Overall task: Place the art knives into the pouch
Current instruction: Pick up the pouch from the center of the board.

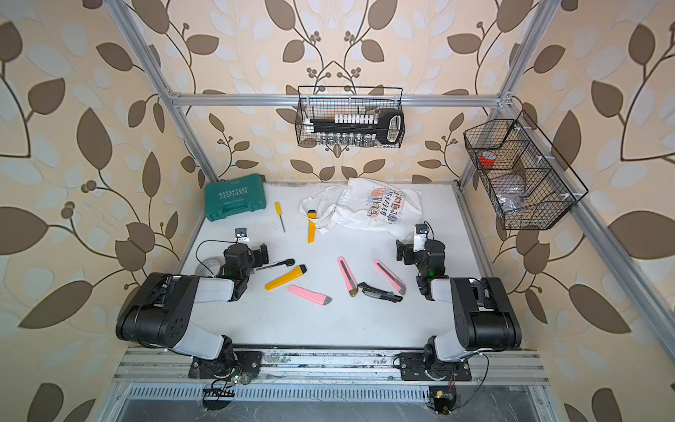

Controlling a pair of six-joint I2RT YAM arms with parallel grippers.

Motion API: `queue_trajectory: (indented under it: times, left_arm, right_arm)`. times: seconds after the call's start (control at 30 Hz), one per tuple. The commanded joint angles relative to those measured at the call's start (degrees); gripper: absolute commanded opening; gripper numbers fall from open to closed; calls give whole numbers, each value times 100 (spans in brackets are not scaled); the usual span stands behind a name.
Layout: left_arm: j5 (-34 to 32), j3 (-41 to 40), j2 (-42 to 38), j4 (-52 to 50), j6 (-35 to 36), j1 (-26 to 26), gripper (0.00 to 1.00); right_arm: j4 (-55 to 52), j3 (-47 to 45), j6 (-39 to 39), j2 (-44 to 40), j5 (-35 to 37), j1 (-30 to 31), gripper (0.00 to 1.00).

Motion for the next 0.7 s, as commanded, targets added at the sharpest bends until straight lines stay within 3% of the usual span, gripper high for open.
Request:
queue_trajectory:
  times: [0.0, 0.67]
  left_arm:
    - [46, 140, -10, 111, 0, 36, 99]
    - [36, 149, -8, 111, -3, 32, 99]
  right_arm:
    - [43, 37, -4, 5, 94, 31, 100]
    - [-12, 83, -4, 31, 84, 21, 100]
